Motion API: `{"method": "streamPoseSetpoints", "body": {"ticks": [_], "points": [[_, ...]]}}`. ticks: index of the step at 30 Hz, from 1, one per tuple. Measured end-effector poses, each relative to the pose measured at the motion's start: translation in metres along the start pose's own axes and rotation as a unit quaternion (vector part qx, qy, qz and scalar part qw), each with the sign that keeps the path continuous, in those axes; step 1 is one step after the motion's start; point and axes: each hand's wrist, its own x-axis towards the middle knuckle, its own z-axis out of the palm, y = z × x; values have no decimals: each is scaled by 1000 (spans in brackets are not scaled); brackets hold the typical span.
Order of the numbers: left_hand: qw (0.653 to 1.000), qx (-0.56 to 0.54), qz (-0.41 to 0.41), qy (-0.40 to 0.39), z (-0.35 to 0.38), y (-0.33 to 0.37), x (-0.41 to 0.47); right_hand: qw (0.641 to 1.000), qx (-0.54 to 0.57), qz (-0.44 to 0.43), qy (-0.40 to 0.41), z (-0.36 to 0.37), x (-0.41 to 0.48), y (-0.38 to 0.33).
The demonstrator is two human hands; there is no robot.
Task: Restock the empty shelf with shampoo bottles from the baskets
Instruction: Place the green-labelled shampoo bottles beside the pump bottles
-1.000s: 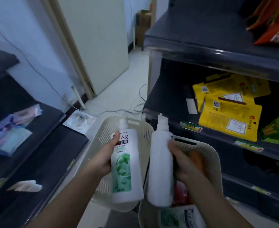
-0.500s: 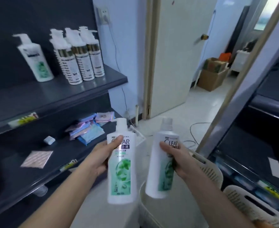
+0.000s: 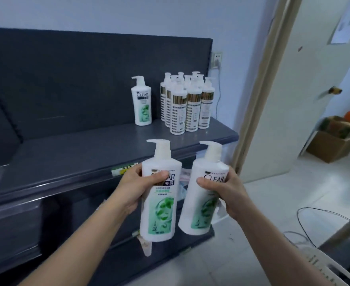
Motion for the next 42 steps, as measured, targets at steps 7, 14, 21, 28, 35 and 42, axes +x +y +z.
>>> {"method": "streamPoseSetpoints", "body": {"ticks": [7,14,21,28,35,42], "points": [[997,-22,61,51,-51,42,48,999,-31,-40,-15,55,69,-38],[985,-48,130,101,-76,82,107,993,-17,-91,-78,92,152,-79],[975,-50,165,141,-101,103,161,985,-17,-125,-121,129,228,-96],[971,-72,169,155,-126,107,217,981,-38,-120,-146,159,280,-86],[975,-68,154,143,-152,104,279,982,-64,-111,-141,176,323,-75],[981,-58,137,128,-166,99,334,984,-80,-91,-133,186,366,-65]]}}
